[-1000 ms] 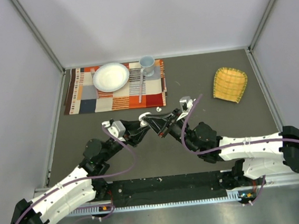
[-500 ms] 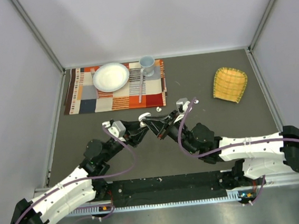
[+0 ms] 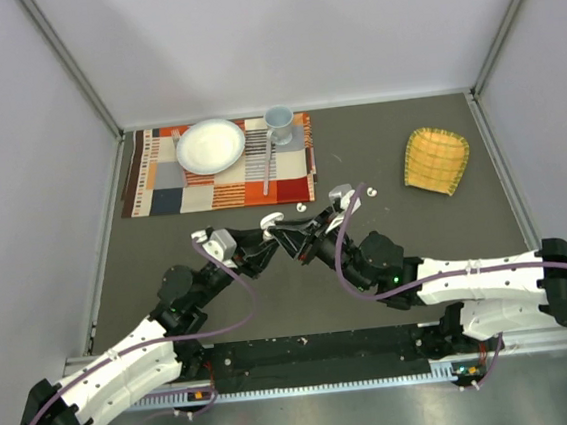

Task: Insert the wireless bluetooth earbuds into the charging case
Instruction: Insert the left earbud into the left side groove of the charging case.

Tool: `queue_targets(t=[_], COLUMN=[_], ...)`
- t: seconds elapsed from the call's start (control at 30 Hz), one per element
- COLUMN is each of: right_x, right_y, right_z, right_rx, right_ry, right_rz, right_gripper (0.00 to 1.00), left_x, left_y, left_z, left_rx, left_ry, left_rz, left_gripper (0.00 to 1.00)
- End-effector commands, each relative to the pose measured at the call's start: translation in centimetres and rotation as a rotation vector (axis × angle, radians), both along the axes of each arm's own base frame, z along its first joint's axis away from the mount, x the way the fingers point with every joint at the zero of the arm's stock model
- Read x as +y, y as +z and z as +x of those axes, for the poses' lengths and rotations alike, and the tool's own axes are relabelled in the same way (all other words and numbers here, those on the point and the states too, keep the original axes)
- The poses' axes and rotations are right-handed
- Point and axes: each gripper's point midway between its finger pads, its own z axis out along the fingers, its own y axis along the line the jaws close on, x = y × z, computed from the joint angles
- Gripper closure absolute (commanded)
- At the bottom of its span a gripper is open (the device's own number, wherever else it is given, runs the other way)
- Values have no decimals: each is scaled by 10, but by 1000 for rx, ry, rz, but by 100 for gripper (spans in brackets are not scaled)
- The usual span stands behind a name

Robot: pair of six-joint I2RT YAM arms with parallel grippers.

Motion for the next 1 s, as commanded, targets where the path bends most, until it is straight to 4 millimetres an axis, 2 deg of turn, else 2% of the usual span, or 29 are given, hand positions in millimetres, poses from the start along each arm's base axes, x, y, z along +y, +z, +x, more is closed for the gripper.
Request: queue_targets(t=[0.0, 0.4, 0.67, 0.73, 0.93, 0.97], right_x=[-3, -8, -20, -22, -32, -34], right_y=[10, 30, 52, 51, 46, 46], right_z=[0, -2, -6, -6, -4, -4], right_rx=[-12, -30, -67, -76, -61, -57], right_ry=[-19, -15, -12, -20, -45, -48], right_rz=[-27, 28, 91, 90, 102, 106], right_gripper=[73, 63, 55, 53, 45, 35], left_x=[8, 8, 8, 8, 8, 8], left_y=[36, 32, 31, 31, 30, 30], left_z=[-3, -4, -5, -5, -4, -4], left_rx=[-90, -82, -76, -73, -66, -65], left_ry=[17, 15, 9, 10, 13, 15], left_rz=[-93, -86, -82, -84, -88, -87], left_gripper=[100, 100, 100, 100, 100, 100])
